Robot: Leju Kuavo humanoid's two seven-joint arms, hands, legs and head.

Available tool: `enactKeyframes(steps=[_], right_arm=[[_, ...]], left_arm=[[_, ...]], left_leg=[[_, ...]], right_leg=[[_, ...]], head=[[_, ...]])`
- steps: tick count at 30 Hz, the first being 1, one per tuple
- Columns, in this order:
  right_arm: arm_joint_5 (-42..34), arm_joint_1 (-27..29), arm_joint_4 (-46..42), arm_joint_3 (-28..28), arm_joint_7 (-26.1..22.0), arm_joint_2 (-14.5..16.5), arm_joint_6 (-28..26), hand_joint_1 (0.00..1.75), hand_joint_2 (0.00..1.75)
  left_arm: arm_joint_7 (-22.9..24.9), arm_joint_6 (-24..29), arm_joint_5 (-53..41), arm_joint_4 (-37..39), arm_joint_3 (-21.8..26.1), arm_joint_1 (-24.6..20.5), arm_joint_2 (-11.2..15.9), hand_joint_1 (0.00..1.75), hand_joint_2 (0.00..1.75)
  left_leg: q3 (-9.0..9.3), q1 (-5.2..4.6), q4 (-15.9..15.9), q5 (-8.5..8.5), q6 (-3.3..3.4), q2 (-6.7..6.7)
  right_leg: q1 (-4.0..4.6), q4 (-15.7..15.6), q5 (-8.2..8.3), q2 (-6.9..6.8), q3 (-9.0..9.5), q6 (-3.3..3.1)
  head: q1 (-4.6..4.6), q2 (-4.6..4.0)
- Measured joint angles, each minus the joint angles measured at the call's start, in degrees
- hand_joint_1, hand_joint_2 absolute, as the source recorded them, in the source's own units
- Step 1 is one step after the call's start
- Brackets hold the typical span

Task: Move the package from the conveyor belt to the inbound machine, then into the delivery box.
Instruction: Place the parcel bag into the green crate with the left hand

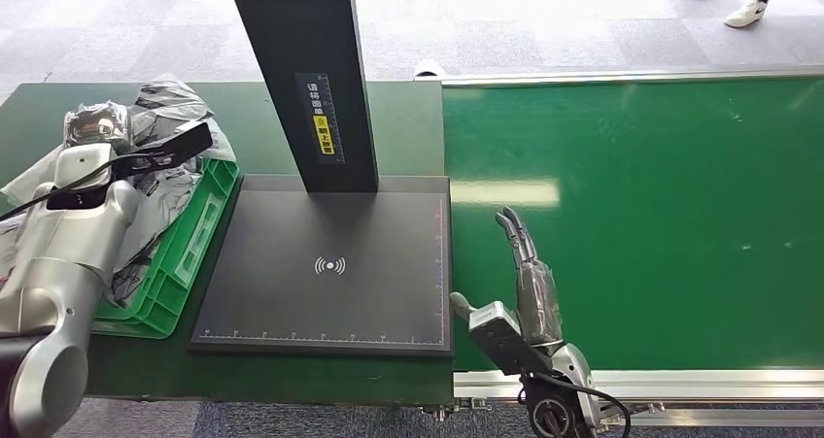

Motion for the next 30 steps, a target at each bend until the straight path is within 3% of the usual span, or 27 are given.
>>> enactKeyframes(steps=[5,13,14,18,19,22,30], right_arm=[[0.16,0.55,-0.51,-0.16,-0.01,0.13,0.02,0.00,1.75],[0.32,0.90,-0.96,-0.33,-0.01,0.28,0.04,0.00,1.75],[0.35,1.03,-1.09,-0.35,-0.01,0.28,0.04,0.00,1.75],[0.37,1.45,-1.38,-0.48,-0.01,0.28,0.03,0.00,1.75],[0.37,1.51,-1.40,-0.54,-0.01,0.28,0.03,0.00,1.75],[0.39,1.65,-1.43,-0.76,-0.01,0.30,-0.01,0.00,1.75],[1.08,1.91,-1.89,-1.25,0.13,1.06,-0.07,0.00,1.75]], left_arm=[[2.63,-1.13,-0.01,5.90,-2.54,-3.57,2.06,1.75,1.75],[4.64,-1.37,-0.01,9.07,-4.21,-5.29,3.37,1.73,1.75],[4.75,-1.88,-0.01,9.43,-4.34,-5.58,3.61,1.66,1.75],[2.41,-5.09,-0.04,10.94,-5.31,-6.77,4.26,0.10,1.75],[1.42,-5.46,-0.07,11.19,-5.58,-6.87,4.19,0.00,1.75],[-0.45,-4.56,-0.01,11.50,-6.32,-6.91,3.30,0.00,1.75],[-1.94,3.86,3.36,10.30,-6.68,-7.19,-1.05,0.00,1.75]], left_leg=[[-0.10,-0.01,0.01,0.00,0.00,-0.01],[-0.10,0.00,0.01,0.00,0.00,0.00],[-0.10,0.00,0.01,0.00,0.00,0.00],[-0.10,0.00,0.01,0.00,0.00,-0.03],[-0.10,0.00,0.01,0.00,0.00,-0.05],[-0.11,-0.01,0.03,0.00,0.00,-0.05],[-0.11,-0.01,0.10,0.00,0.00,-0.03]], right_leg=[[-0.01,0.00,0.00,0.01,-0.02,0.00],[0.00,0.00,0.00,0.01,-0.03,0.00],[0.00,0.00,0.01,0.01,-0.03,0.00],[0.00,0.00,0.00,0.00,-0.05,0.00],[0.00,0.00,0.00,0.00,-0.05,0.00],[-0.01,0.00,0.00,-0.01,-0.04,0.00],[-0.02,0.00,0.03,-0.01,0.01,0.03]], head=[[0.01,0.02],[0.01,0.01],[0.00,0.01],[-0.01,0.02],[-0.01,0.02],[0.01,0.01],[0.00,-0.01]])
